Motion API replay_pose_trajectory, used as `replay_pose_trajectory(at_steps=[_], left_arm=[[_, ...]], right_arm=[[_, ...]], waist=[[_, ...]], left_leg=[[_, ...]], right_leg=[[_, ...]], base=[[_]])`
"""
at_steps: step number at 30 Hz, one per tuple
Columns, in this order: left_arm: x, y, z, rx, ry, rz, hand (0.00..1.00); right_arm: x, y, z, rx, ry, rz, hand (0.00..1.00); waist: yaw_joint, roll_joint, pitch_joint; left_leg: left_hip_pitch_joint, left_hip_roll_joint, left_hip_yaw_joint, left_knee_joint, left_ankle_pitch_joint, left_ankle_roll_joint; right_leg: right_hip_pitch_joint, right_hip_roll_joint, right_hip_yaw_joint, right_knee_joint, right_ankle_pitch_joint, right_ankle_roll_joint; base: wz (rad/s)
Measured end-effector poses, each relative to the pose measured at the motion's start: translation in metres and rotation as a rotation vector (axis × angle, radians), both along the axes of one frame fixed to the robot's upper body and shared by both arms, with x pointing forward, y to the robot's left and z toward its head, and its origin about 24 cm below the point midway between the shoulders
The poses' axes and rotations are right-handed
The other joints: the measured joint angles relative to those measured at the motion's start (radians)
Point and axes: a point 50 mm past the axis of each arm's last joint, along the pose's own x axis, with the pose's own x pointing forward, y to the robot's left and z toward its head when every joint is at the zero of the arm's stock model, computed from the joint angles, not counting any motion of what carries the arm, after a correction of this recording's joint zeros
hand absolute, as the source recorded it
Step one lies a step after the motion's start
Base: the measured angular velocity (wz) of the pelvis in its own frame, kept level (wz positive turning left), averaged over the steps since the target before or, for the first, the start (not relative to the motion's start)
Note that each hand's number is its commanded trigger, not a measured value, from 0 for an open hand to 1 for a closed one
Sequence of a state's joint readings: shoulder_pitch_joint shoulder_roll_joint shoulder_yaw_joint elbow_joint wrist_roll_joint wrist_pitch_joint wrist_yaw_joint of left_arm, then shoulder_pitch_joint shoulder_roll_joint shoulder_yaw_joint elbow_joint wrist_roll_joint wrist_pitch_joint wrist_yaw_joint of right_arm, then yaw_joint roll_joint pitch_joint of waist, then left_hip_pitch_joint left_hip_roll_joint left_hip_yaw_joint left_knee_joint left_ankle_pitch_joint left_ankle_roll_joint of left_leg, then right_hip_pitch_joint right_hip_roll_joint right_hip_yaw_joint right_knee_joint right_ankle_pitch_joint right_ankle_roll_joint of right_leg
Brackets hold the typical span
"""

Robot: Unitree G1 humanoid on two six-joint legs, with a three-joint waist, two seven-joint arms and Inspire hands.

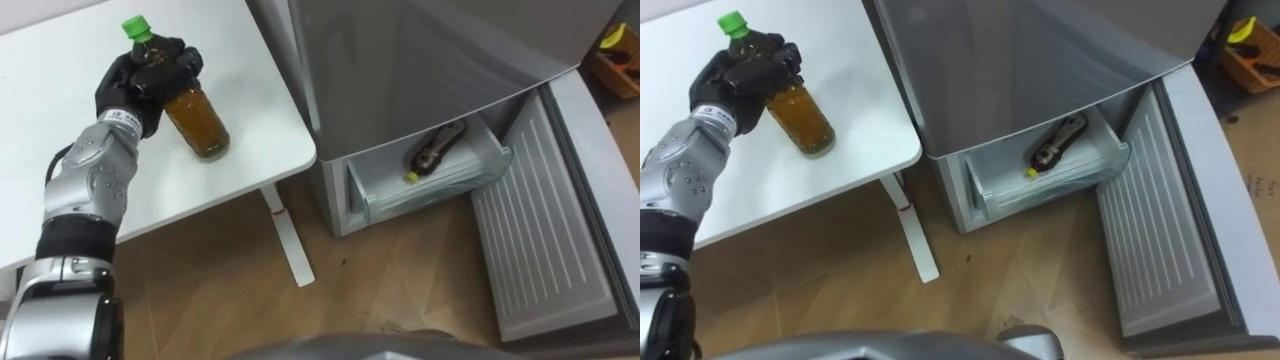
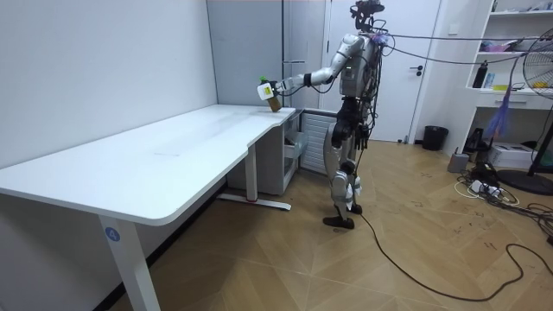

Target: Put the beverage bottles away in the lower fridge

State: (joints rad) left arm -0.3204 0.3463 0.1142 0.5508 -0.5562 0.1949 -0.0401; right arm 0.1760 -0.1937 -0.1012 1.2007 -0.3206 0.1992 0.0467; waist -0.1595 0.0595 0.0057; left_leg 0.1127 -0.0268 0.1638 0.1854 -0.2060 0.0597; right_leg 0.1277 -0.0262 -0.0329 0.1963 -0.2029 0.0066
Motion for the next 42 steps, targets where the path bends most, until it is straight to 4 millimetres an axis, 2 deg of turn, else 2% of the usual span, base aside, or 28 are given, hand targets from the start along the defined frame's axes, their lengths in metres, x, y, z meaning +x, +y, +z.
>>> replay_pose_trajectory(at_steps=[13, 19, 22, 27, 33, 38, 42], left_arm=[[0.001, -0.005, -0.001, 0.002, 0.008, -0.030, 1.00], [0.005, -0.010, 0.012, 0.013, -0.046, -0.036, 1.00], [0.006, -0.013, 0.017, 0.017, -0.069, -0.024, 1.00], [0.008, -0.029, 0.030, -0.003, -0.136, -0.024, 1.00], [-0.014, -0.037, 0.038, -0.001, -0.211, -0.060, 1.00], [-0.020, -0.048, 0.032, -0.020, -0.203, -0.079, 1.00], [-0.032, -0.056, 0.027, -0.028, -0.200, -0.112, 1.00]], right_arm=[[0.004, -0.001, 0.000, -0.011, -0.010, 0.002, 0.00], [0.008, -0.001, 0.000, -0.033, -0.031, 0.012, 0.00], [0.014, -0.001, 0.000, -0.043, -0.044, 0.029, 0.00], [0.025, 0.002, 0.000, -0.037, -0.056, 0.075, 0.00], [0.027, 0.006, -0.001, -0.036, -0.058, 0.096, 0.00], [0.033, 0.007, -0.001, -0.031, -0.067, 0.104, 0.00], [0.042, 0.010, -0.001, -0.024, -0.087, 0.117, 0.00]], waist=[[0.000, 0.004, -0.0021], [0.001, 0.005, -0.0027], [0.016, 0.005, -0.0028], [0.052, -0.001, -0.0037], [0.059, -0.020, -0.0066], [0.085, -0.030, -0.0030], [0.094, -0.034, -0.0034]], left_leg=[[0.000, 0.000, -0.005, 0.004, 0.000, 0.001], [-0.017, -0.002, -0.029, 0.012, 0.000, 0.001], [-0.016, -0.002, -0.030, 0.010, 0.000, 0.000], [-0.014, -0.003, -0.031, 0.008, 0.000, 0.001], [-0.016, -0.003, -0.051, 0.008, 0.001, 0.000], [-0.018, -0.005, -0.065, 0.017, 0.001, 0.000], [-0.027, -0.007, -0.086, 0.022, 0.001, -0.001]], right_leg=[[-0.003, 0.001, 0.001, 0.007, 0.000, 0.000], [-0.001, -0.002, -0.026, 0.007, 0.000, 0.000], [-0.001, -0.001, -0.025, 0.007, 0.000, 0.000], [0.001, -0.002, -0.028, 0.005, 0.000, 0.000], [0.006, -0.006, -0.072, 0.005, 0.000, 0.000], [0.019, -0.007, -0.090, -0.003, 0.000, 0.000], [0.031, -0.007, -0.106, -0.012, -0.001, 0.000]], base=[[-0.02], [0.12], [0.01], [0.00], [0.11], [0.11], [0.15]])
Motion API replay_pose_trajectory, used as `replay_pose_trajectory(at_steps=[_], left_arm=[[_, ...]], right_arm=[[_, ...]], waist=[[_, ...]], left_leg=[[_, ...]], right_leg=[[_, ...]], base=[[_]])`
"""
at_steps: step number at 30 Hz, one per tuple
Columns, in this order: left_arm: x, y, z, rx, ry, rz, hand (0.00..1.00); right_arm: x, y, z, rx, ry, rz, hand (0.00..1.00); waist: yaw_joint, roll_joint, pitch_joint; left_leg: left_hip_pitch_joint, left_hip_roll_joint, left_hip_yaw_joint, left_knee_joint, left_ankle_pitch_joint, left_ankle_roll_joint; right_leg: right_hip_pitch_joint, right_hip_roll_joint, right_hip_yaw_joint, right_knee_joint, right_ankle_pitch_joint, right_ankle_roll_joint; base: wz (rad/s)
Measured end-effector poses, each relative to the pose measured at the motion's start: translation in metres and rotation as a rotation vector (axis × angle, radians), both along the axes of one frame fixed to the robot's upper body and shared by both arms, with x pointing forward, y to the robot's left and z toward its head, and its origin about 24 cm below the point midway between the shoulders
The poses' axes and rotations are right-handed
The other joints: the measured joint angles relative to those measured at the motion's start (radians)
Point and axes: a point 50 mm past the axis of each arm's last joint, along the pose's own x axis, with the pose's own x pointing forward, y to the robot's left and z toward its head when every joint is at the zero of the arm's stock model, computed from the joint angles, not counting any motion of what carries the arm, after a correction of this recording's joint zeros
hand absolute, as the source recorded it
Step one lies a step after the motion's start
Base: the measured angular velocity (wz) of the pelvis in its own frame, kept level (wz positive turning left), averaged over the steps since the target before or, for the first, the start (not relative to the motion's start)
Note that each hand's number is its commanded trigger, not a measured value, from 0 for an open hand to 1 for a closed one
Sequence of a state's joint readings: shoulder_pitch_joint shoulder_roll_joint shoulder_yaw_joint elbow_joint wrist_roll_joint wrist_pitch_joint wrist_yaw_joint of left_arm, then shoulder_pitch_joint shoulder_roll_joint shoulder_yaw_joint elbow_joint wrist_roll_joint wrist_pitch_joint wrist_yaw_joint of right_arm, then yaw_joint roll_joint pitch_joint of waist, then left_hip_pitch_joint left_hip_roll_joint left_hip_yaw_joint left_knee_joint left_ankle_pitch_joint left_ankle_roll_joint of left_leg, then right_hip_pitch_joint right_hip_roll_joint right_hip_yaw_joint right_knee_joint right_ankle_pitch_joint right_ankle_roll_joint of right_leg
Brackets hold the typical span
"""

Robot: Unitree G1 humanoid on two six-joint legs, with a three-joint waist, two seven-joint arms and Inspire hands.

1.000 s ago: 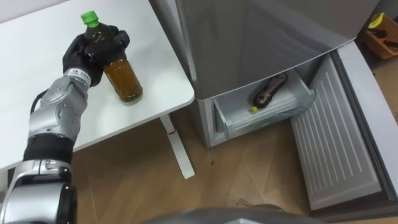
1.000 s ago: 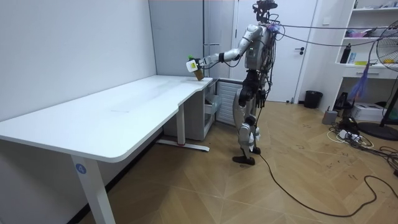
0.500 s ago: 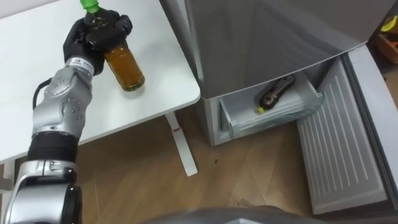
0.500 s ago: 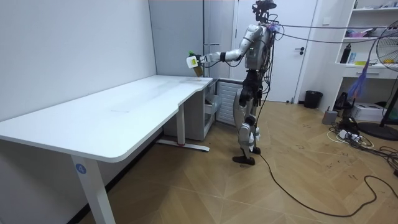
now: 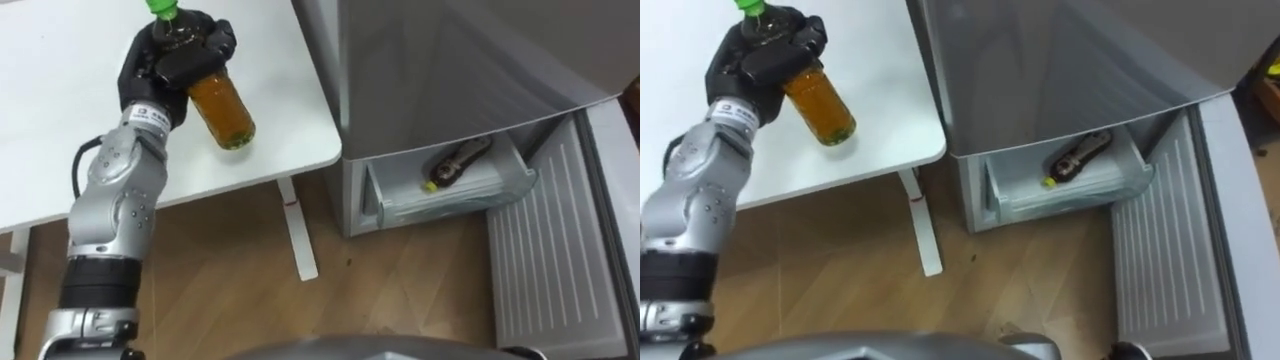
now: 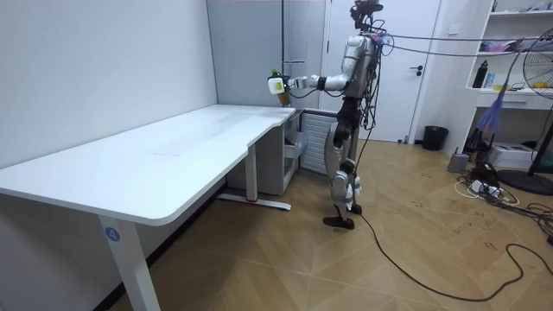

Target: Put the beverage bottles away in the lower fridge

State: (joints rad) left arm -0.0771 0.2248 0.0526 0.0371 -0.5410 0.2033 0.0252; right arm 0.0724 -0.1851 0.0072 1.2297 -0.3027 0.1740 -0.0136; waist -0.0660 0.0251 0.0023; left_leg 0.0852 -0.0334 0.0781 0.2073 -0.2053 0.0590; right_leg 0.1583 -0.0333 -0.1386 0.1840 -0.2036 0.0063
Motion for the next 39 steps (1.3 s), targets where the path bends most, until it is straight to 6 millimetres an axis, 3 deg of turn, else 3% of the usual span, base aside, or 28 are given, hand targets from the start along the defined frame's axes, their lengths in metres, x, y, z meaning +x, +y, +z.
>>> replay_pose_trajectory(at_steps=[4, 7, 9, 13, 18, 22, 24, 30, 34, 39], left_arm=[[-0.003, -0.004, 0.000, -0.014, -0.007, -0.021, 1.00], [-0.006, -0.008, 0.006, -0.030, -0.042, -0.052, 1.00], [-0.007, -0.016, 0.012, -0.046, -0.073, -0.100, 1.00], [-0.011, -0.025, 0.011, -0.074, -0.086, -0.146, 1.00], [-0.021, -0.032, -0.002, -0.091, -0.040, -0.189, 1.00], [-0.031, -0.039, -0.013, -0.130, 0.001, -0.224, 1.00], [-0.033, -0.046, -0.015, -0.171, 0.006, -0.256, 1.00], [-0.046, -0.063, -0.035, -0.256, 0.091, -0.305, 1.00], [-0.058, -0.068, -0.048, -0.295, 0.155, -0.314, 1.00], [-0.061, -0.070, -0.053, -0.329, 0.181, -0.316, 1.00]], right_arm=[[0.010, 0.002, 0.000, 0.015, -0.040, -0.019, 0.00], [0.017, 0.004, 0.001, 0.041, -0.091, -0.077, 0.00], [0.020, 0.006, 0.001, 0.067, -0.120, -0.129, 0.00], [0.024, 0.008, 0.002, 0.080, -0.142, -0.131, 0.00], [0.037, 0.015, 0.003, 0.116, -0.200, -0.110, 0.00], [0.043, 0.020, 0.004, 0.140, -0.219, -0.087, 0.00], [0.049, 0.025, 0.004, 0.151, -0.228, -0.061, 0.00], [0.061, 0.036, 0.005, 0.187, -0.246, 0.020, 0.00], [0.074, 0.046, 0.009, 0.212, -0.281, 0.098, 0.00], [0.094, 0.058, 0.018, 0.282, -0.358, 0.144, 0.00]], waist=[[0.022, -0.004, 0.0018], [0.030, -0.007, -0.0059], [0.057, -0.007, -0.0064], [0.075, -0.007, -0.0069], [0.072, -0.006, -0.0066], [0.072, -0.007, -0.0054], [0.074, -0.008, 0.0023], [0.094, -0.004, 0.0018], [0.095, -0.017, 0.0099], [0.095, -0.028, 0.0092]], left_leg=[[-0.012, 0.000, -0.004, 0.003, 0.002, -0.003], [-0.041, -0.002, -0.026, 0.029, 0.002, -0.003], [-0.051, -0.002, -0.029, 0.033, 0.002, -0.004], [-0.060, -0.004, -0.034, 0.035, 0.002, -0.004], [-0.060, -0.005, -0.039, 0.034, 0.002, -0.004], [-0.055, -0.008, -0.044, 0.032, 0.002, -0.004], [-0.062, -0.009, -0.047, 0.031, 0.002, -0.003], [-0.073, -0.010, -0.048, 0.033, 0.004, -0.002], [-0.079, -0.010, -0.053, 0.045, 0.004, -0.003], [-0.091, -0.012, -0.054, 0.055, 0.004, -0.002]], right_leg=[[-0.002, 0.000, -0.008, -0.006, -0.003, -0.006], [-0.013, -0.001, -0.030, -0.018, -0.003, -0.007], [-0.020, -0.002, -0.041, -0.016, -0.002, -0.008], [-0.022, -0.011, -0.066, -0.015, -0.002, -0.008], [-0.013, -0.016, -0.114, -0.016, -0.002, -0.007], [0.000, -0.018, -0.114, -0.017, -0.004, -0.005], [-0.004, -0.018, -0.118, -0.017, -0.004, -0.005], [-0.017, -0.018, -0.118, -0.013, -0.004, -0.005], [-0.017, -0.019, -0.127, -0.013, -0.004, -0.005], [-0.021, -0.023, -0.139, -0.012, -0.004, -0.004]], base=[[0.07], [0.22], [0.10], [0.14], [0.12], [0.08], [0.05], [0.00], [0.06], [0.09]])
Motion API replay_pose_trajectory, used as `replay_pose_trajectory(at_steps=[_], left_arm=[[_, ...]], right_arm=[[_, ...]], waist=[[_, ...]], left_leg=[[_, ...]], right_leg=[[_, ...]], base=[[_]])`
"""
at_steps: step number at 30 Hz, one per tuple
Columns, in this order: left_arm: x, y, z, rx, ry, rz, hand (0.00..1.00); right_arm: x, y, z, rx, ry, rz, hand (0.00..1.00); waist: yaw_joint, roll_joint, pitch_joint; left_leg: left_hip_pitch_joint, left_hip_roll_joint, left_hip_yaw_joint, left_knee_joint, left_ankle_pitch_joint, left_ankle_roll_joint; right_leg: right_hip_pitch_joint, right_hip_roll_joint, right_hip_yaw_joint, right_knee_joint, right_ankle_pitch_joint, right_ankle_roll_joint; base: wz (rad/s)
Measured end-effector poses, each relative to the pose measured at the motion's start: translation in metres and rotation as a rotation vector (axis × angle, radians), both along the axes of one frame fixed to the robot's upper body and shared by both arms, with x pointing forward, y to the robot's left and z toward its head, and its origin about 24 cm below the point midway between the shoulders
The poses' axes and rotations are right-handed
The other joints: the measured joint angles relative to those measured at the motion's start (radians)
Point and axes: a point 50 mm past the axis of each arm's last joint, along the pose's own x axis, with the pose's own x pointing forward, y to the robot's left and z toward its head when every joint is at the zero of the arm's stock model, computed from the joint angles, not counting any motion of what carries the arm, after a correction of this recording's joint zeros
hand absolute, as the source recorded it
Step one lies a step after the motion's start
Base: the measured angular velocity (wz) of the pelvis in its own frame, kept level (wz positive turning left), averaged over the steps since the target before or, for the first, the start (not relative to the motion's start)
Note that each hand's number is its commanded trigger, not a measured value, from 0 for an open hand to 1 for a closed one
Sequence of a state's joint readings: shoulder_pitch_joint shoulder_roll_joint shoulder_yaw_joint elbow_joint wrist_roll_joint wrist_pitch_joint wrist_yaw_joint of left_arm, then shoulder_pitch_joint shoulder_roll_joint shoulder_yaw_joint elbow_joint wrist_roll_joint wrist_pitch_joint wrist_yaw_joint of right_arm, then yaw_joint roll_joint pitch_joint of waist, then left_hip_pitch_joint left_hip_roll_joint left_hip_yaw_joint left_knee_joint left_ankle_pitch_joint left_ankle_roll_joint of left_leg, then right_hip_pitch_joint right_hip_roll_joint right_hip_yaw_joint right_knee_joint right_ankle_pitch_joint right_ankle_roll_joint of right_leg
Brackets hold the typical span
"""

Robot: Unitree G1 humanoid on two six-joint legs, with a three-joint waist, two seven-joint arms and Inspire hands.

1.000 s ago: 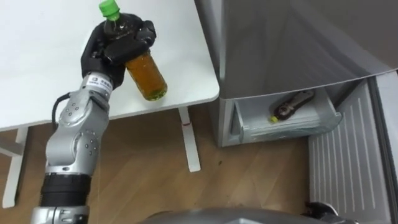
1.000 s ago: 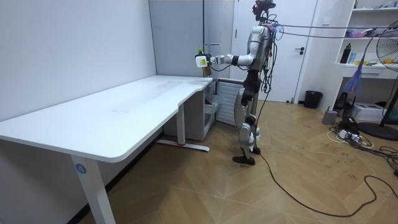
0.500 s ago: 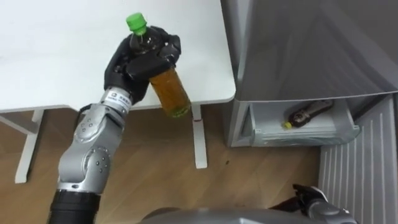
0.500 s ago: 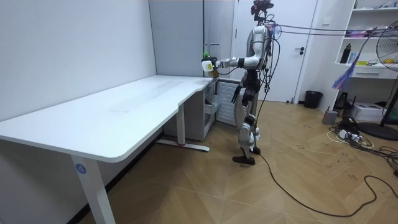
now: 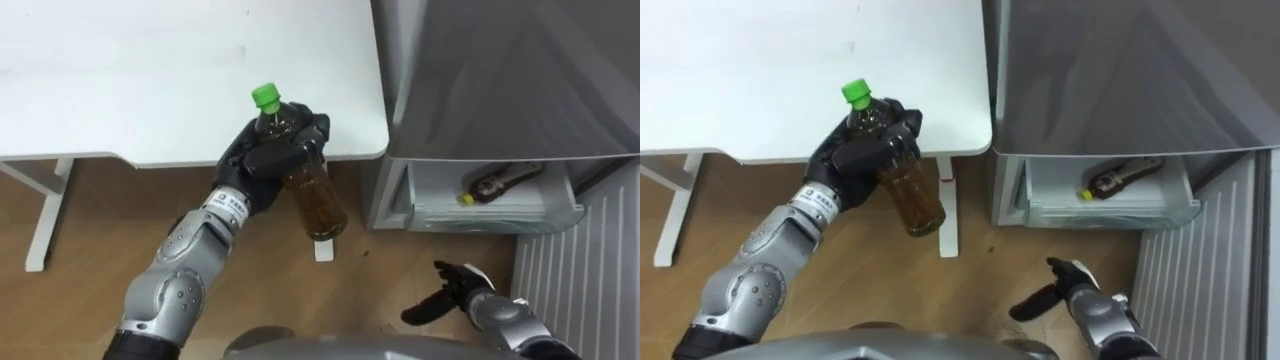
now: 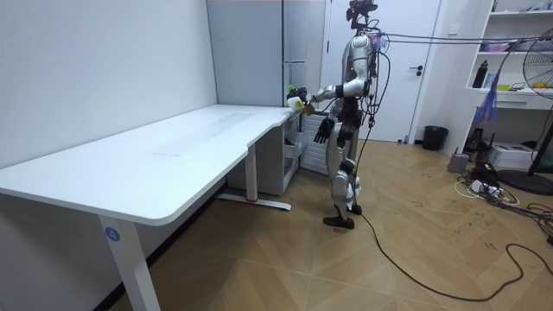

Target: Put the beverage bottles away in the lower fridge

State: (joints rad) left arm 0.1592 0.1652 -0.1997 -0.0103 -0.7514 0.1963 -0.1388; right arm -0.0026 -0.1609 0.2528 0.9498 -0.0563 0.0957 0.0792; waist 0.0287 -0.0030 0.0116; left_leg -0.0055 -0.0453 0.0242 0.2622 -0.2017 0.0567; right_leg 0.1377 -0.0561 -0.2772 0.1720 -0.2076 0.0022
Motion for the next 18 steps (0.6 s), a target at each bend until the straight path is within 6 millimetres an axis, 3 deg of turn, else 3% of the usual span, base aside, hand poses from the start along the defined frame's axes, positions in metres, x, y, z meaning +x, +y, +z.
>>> replay_pose_trajectory(at_steps=[7, 12, 18], left_arm=[[-0.004, 0.000, -0.011, 0.000, 0.034, -0.015, 1.00], [-0.011, -0.005, -0.018, 0.044, 0.055, -0.074, 1.00], [-0.011, -0.004, -0.017, 0.061, 0.034, -0.095, 1.00]], right_arm=[[0.011, 0.014, 0.007, 0.096, -0.038, 0.044, 0.00], [0.035, 0.038, 0.030, 0.217, -0.157, 0.167, 0.00], [0.035, 0.056, 0.037, 0.428, -0.143, 0.193, 0.00]], waist=[[0.002, -0.003, -0.0007], [0.001, -0.007, -0.0028], [0.000, -0.016, -0.0005]], left_leg=[[-0.007, 0.000, -0.002, 0.004, -0.001, 0.001], [-0.017, 0.003, -0.002, 0.009, -0.001, 0.001], [-0.009, 0.002, -0.001, 0.010, -0.002, 0.002]], right_leg=[[0.002, 0.004, 0.000, 0.000, 0.000, 0.000], [-0.010, 0.001, -0.001, 0.015, -0.001, 0.000], [-0.001, -0.001, 0.001, 0.016, -0.001, 0.001]], base=[[0.02], [0.00], [0.00]])
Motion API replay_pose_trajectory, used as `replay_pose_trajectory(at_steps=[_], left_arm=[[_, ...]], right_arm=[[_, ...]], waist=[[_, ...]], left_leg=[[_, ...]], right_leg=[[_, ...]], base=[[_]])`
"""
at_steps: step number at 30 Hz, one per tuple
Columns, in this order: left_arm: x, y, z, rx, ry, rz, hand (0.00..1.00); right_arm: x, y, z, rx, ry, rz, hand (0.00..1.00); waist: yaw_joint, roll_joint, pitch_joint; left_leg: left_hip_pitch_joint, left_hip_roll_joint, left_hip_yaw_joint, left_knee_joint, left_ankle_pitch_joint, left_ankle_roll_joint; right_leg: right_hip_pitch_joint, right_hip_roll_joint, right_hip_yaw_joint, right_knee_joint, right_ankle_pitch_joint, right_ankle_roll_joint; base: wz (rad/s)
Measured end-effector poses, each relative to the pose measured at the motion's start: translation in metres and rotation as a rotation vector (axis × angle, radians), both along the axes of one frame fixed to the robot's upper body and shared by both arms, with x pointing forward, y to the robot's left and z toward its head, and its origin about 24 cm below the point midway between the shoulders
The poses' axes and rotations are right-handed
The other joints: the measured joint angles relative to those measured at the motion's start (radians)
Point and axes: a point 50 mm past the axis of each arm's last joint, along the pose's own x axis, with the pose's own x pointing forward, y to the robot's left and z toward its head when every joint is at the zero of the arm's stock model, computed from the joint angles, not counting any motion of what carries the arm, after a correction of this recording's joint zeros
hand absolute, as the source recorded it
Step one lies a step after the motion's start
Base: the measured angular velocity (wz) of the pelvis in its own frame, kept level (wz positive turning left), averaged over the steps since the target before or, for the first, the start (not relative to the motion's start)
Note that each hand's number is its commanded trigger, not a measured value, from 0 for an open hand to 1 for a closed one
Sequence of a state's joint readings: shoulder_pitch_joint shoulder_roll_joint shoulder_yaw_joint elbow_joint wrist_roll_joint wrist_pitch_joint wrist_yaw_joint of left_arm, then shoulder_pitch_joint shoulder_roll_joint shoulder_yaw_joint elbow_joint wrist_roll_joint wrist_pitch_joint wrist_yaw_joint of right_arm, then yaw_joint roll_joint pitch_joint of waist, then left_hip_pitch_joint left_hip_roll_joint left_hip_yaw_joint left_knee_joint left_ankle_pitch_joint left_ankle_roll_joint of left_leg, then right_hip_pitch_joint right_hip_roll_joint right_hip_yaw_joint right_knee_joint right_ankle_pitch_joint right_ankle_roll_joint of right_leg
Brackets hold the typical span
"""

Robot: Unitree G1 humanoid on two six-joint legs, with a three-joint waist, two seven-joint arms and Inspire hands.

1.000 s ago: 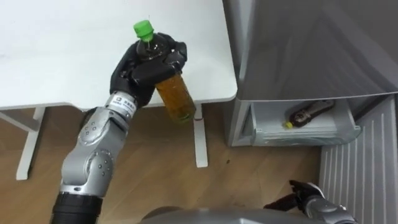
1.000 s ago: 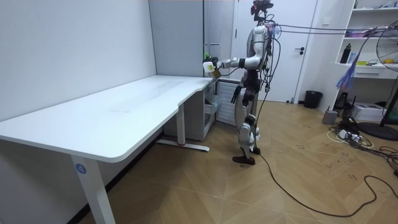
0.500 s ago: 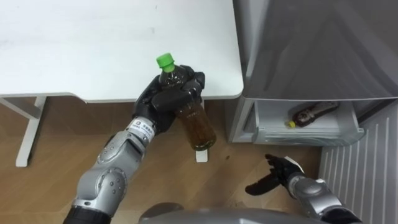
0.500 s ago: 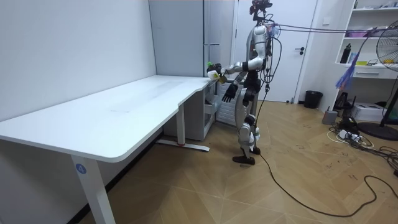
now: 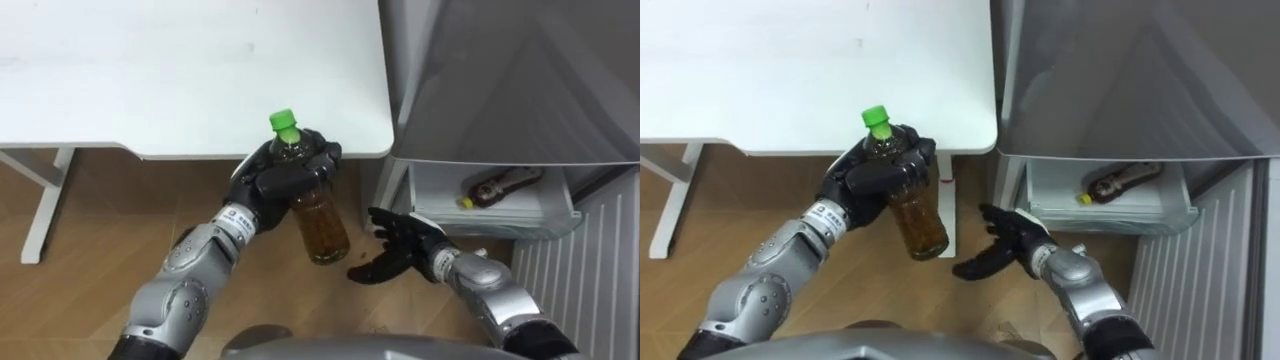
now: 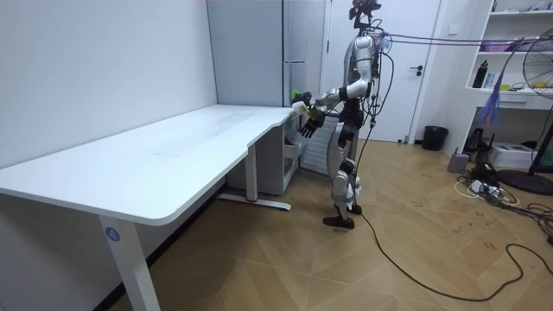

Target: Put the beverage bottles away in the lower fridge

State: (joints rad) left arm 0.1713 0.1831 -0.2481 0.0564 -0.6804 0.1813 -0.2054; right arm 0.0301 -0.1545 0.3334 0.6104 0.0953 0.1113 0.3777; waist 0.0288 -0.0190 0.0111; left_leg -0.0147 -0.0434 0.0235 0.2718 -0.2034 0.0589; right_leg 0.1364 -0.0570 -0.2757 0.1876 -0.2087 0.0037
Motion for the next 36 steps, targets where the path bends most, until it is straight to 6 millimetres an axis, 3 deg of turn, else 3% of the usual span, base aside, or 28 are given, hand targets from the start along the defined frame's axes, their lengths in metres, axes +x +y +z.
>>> replay_pose_trajectory(at_steps=[8, 14, 24, 36], left_arm=[[-0.004, -0.009, -0.002, 0.073, -0.031, -0.104, 1.00], [-0.004, -0.013, -0.003, 0.115, -0.053, -0.156, 1.00], [-0.009, -0.032, -0.003, 0.172, -0.094, -0.300, 1.00], [-0.004, -0.034, 0.004, 0.192, -0.171, -0.356, 1.00]], right_arm=[[0.003, 0.014, 0.011, 0.134, -0.011, 0.103, 0.00], [0.001, 0.019, 0.011, 0.171, 0.005, 0.141, 0.00], [-0.006, 0.032, 0.017, 0.335, 0.046, 0.210, 0.00], [-0.001, 0.032, 0.023, 0.380, 0.029, 0.212, 0.00]], waist=[[-0.002, 0.001, 0.0013], [-0.017, 0.012, 0.0081], [-0.025, 0.013, 0.0079], [-0.024, 0.009, 0.0096]], left_leg=[[-0.010, -0.002, 0.000, 0.003, 0.002, 0.002], [-0.017, -0.002, 0.000, 0.004, 0.001, 0.002], [-0.016, 0.000, 0.007, 0.003, 0.001, 0.002], [-0.010, 0.002, 0.019, 0.002, 0.001, 0.002]], right_leg=[[-0.007, -0.001, -0.002, 0.000, 0.000, 0.000], [-0.013, 0.002, -0.002, 0.000, 0.000, 0.000], [-0.018, -0.001, 0.003, 0.000, 0.000, 0.000], [-0.016, 0.001, 0.023, 0.002, 0.000, 0.000]], base=[[0.00], [0.00], [-0.01], [-0.03]])
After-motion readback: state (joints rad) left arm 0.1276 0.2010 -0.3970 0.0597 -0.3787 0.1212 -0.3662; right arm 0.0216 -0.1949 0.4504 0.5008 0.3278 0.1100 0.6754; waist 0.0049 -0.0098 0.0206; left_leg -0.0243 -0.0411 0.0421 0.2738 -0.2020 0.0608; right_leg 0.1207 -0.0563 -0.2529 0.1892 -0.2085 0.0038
